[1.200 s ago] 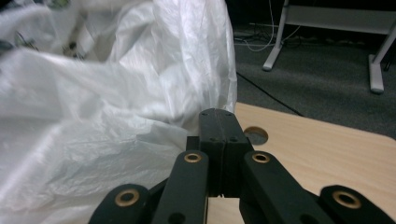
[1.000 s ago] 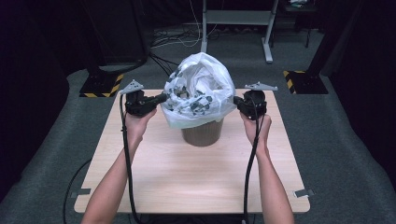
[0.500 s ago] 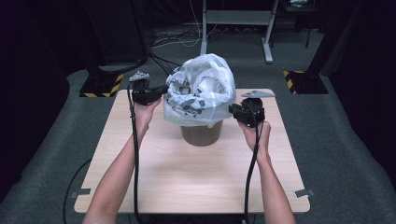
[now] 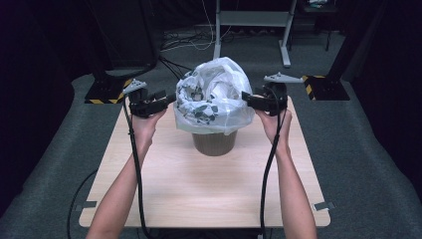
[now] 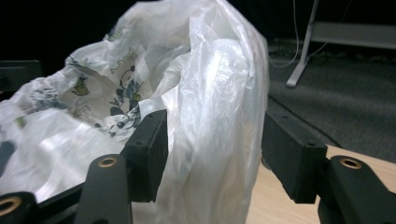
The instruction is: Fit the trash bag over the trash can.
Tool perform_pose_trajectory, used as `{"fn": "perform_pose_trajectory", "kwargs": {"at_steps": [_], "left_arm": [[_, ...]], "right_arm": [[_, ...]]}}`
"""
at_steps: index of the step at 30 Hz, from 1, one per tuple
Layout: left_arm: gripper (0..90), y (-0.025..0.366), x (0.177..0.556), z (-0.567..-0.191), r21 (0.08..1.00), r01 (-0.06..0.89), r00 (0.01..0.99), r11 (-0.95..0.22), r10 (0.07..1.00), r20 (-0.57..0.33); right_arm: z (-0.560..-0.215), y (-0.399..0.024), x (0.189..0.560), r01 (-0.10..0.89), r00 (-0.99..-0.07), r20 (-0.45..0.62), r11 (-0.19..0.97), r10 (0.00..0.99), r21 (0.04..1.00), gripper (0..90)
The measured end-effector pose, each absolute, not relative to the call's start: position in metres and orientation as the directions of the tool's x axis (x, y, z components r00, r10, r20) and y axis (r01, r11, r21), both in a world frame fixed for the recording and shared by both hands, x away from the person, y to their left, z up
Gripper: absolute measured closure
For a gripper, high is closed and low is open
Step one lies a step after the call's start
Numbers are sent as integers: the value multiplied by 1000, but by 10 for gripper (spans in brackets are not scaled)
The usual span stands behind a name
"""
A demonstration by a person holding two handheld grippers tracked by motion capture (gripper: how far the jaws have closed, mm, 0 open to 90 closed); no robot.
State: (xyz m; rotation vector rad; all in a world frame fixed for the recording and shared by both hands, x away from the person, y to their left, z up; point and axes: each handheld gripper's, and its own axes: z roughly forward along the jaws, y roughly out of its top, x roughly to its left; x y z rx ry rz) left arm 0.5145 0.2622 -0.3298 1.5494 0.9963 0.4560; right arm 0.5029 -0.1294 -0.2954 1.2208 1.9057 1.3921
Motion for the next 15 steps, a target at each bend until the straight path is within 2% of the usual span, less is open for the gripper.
{"fn": "perform_pose_trajectory", "kwargs": {"at_steps": [1,2,6,11,15], "left_arm": [[428,262,514,-329,940,339,566,40,790,-237],[427,261,513,-329,940,339,568,42,787,-240],[417,262,511,-328,938,344,575,46,779,-249],[411,264,510,-328,937,347,576,44,778,-250],[404,263,507,-327,938,345,581,46,774,-251]], "right_arm": [[-295,-127,509,398,-486,130,86,864,913,409],[-296,-125,514,413,-492,144,84,859,907,453],[-303,-120,519,436,-475,173,60,863,898,675],[-302,-118,506,406,-442,147,52,885,913,826],[-298,-112,493,387,-444,99,91,891,917,861]]}}
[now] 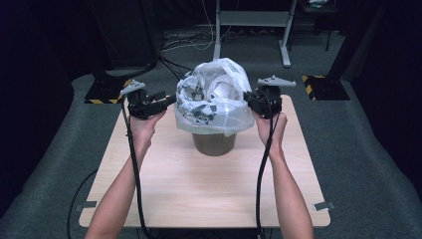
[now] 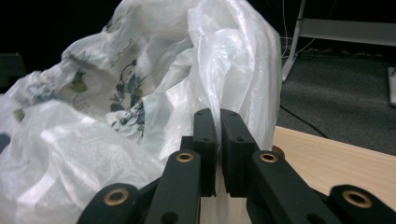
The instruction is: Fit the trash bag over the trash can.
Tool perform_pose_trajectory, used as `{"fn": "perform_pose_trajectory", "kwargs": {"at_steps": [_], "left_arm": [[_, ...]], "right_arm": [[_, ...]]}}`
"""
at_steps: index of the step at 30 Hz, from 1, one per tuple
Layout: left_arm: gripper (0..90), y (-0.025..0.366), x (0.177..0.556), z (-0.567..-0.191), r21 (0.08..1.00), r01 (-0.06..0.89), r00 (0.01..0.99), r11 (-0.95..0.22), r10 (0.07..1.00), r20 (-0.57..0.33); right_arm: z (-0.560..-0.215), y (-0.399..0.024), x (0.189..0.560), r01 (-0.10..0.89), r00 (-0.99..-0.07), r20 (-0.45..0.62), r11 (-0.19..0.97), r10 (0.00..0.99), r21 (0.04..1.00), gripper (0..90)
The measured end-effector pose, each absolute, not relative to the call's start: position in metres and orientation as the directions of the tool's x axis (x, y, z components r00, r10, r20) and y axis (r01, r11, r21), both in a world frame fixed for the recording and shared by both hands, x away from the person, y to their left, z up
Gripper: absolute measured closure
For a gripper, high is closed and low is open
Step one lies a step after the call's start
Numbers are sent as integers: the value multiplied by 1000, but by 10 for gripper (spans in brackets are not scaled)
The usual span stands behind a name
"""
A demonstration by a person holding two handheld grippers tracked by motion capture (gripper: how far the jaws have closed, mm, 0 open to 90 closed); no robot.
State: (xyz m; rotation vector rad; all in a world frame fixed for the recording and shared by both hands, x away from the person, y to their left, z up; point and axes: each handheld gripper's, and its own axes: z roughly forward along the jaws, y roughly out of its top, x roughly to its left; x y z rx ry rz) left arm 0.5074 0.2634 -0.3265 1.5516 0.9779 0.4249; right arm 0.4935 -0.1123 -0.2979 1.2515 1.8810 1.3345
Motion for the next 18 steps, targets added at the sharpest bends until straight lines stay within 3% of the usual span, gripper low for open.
{"fn": "perform_pose_trajectory", "kwargs": {"at_steps": [12,18], "left_arm": [[371,257,506,-318,938,340,592,59,762,-263],[298,249,509,-319,927,372,596,42,755,-273]], "right_arm": [[-306,-86,457,319,-526,46,147,849,936,855],[-307,-73,453,304,-575,26,184,818,935,817]]}}
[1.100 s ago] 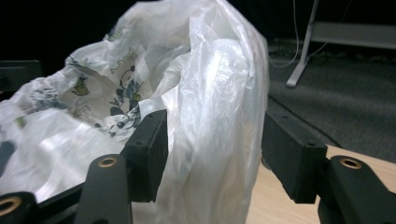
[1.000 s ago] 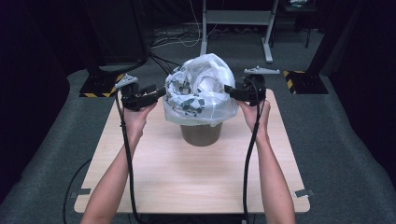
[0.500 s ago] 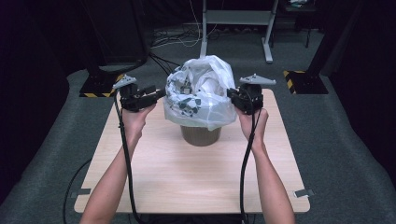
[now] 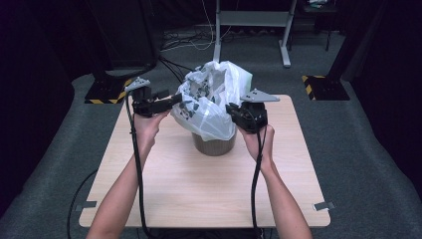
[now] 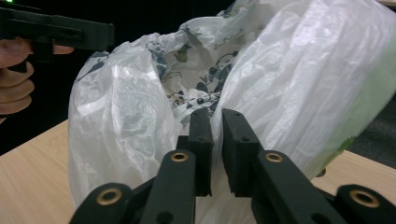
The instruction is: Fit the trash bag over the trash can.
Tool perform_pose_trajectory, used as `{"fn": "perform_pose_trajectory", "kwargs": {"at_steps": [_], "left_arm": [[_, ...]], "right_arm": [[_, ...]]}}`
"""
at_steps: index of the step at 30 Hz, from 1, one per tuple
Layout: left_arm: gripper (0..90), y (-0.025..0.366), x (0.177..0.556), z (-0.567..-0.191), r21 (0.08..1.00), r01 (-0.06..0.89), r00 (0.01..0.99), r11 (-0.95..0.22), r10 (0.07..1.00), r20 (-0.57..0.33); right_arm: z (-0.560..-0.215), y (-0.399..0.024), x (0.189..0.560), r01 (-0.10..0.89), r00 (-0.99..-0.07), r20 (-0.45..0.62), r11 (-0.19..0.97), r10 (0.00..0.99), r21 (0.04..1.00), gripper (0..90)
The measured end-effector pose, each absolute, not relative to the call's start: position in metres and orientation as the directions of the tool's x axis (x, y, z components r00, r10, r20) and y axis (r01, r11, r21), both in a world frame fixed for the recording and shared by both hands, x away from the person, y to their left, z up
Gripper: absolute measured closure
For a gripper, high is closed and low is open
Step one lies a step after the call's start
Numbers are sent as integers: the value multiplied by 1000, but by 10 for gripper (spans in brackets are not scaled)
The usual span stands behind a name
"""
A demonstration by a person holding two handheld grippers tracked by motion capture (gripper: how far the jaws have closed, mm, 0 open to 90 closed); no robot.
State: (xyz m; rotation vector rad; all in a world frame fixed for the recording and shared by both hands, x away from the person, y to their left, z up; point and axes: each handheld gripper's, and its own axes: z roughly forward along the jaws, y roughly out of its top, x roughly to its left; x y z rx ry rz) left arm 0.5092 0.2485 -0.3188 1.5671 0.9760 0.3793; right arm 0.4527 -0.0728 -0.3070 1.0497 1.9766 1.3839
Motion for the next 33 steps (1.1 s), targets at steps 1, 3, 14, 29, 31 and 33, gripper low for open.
{"fn": "perform_pose_trajectory", "kwargs": {"at_steps": [1,3,14,29,31,33], "left_arm": [[289,248,510,-320,923,383,596,39,753,-279],[305,248,512,-324,918,395,605,38,742,-291],[864,246,507,-332,936,352,677,12,687,-264],[900,246,512,-343,942,335,677,-4,697,-237],[900,246,513,-346,939,344,675,-8,697,-241],[900,246,514,-347,938,347,673,-11,700,-241]], "right_arm": [[-306,-72,452,302,-574,21,188,819,935,772],[-304,-73,451,294,-573,21,181,819,939,643],[-262,-103,484,308,-439,36,112,898,945,397],[-298,-128,516,401,-378,151,14,913,916,900],[-307,-130,517,419,-374,163,9,913,908,900],[-315,-132,516,428,-380,179,1,908,904,900]]}}
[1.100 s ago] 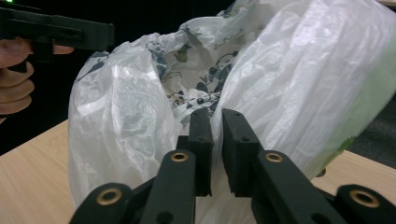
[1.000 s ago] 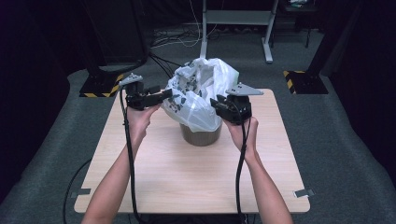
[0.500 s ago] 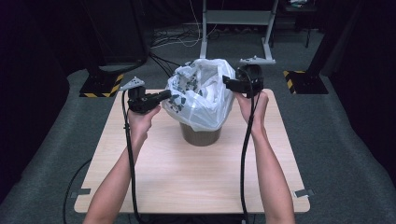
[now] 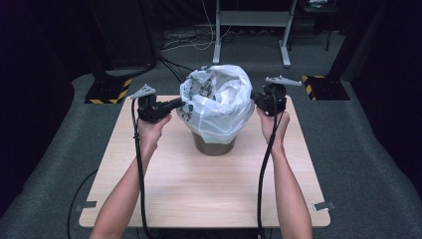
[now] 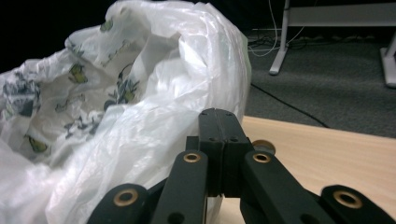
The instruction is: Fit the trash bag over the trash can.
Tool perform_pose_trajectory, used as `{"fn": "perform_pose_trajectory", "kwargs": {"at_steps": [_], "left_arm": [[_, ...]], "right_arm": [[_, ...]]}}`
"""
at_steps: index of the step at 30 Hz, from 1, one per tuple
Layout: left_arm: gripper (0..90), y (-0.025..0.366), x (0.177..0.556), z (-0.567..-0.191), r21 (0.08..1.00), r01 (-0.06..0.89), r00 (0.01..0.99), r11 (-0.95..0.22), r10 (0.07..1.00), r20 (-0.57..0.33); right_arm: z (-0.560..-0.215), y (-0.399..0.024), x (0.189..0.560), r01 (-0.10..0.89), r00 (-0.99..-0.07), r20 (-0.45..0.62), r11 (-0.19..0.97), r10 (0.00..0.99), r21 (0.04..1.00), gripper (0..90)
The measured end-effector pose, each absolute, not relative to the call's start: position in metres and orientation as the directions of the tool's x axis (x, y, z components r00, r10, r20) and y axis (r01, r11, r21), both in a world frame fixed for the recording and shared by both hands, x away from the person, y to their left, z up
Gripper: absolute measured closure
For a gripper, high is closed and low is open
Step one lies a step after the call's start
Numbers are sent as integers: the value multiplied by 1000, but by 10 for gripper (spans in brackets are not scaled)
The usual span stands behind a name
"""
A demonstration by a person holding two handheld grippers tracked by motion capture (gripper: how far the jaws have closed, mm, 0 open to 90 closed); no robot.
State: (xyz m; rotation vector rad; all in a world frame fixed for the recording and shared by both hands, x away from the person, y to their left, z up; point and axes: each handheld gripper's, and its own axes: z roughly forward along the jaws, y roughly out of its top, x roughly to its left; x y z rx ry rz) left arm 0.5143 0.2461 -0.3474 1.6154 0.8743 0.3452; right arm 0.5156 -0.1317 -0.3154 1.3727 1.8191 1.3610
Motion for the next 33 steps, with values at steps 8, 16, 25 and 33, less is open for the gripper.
{"fn": "perform_pose_trajectory", "kwargs": {"at_steps": [8,16,25,33], "left_arm": [[900,247,525,-355,930,367,645,-35,729,-227],[900,253,546,-368,905,425,602,-19,752,-267],[898,261,540,-361,914,405,595,24,752,-284],[709,265,528,-350,925,379,599,27,755,-267]], "right_arm": [[-334,-130,492,407,-406,187,-7,895,914,900],[-344,-118,460,395,-474,154,53,867,917,876],[-308,-138,459,300,-480,153,-2,864,954,423],[-297,-135,507,399,-450,194,2,872,917,517]]}}
